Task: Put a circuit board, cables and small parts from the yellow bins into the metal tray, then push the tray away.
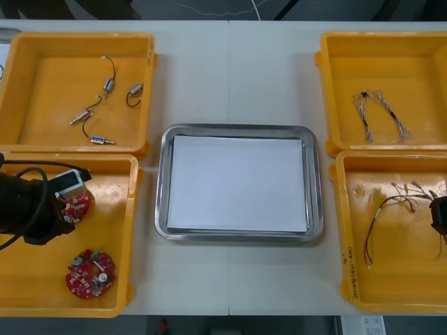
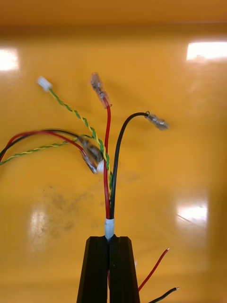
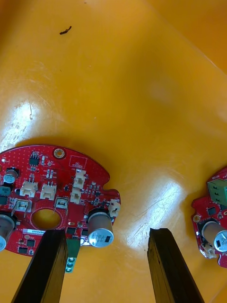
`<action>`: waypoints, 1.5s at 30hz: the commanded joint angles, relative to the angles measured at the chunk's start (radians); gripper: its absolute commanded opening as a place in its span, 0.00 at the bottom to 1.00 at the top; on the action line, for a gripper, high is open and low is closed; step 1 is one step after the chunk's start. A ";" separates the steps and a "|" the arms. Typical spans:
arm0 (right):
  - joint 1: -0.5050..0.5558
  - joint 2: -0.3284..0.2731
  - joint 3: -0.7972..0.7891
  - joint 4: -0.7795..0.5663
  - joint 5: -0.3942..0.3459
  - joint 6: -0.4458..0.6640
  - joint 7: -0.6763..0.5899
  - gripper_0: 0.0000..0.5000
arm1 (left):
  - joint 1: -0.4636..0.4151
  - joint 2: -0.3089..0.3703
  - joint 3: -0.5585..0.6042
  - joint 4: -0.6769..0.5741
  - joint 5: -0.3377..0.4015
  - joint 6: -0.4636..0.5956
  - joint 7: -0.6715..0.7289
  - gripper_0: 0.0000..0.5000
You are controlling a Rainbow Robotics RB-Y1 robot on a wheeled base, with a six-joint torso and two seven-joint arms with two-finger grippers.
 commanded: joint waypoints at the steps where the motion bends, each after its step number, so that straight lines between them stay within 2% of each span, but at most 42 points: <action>1: 0.003 0.011 -0.095 -0.080 -0.017 0.067 0.030 0.00 | -0.027 0.039 -0.018 0.004 -0.017 -0.021 -0.102 1.00; 15: -0.074 0.010 -0.161 -0.212 -0.034 0.271 0.033 0.00 | -0.029 0.007 -0.018 0.012 -0.068 -0.019 -0.102 1.00; 25: -0.166 0.008 -0.159 -0.324 -0.058 0.273 0.041 0.00 | -0.073 0.002 -0.097 0.044 -0.069 -0.072 -0.094 1.00; 30: -0.201 -0.023 -0.154 -0.335 -0.150 0.273 0.038 0.00 | -0.073 0.002 -0.100 0.042 -0.065 -0.070 -0.095 1.00; 37: -0.203 -0.107 -0.136 -0.350 -0.268 0.273 0.042 0.00 | -0.072 0.002 -0.107 0.042 -0.065 -0.070 -0.098 1.00; 38: -0.203 -0.121 -0.130 -0.353 -0.287 0.273 0.042 0.00 | -0.070 0.002 -0.107 0.042 -0.065 -0.070 -0.098 0.86; 39: -0.203 -0.135 -0.127 -0.360 -0.304 0.273 0.042 0.00 | -0.068 0.002 -0.107 0.042 -0.065 -0.070 -0.098 0.32; 40: -0.203 -0.141 -0.127 -0.364 -0.310 0.273 0.042 0.00 | -0.068 0.002 -0.107 0.042 -0.065 -0.070 -0.098 0.02; 45: -0.203 -0.197 -0.098 -0.392 -0.354 0.273 0.045 0.00 | -0.067 0.002 -0.110 0.042 -0.069 -0.068 -0.100 0.00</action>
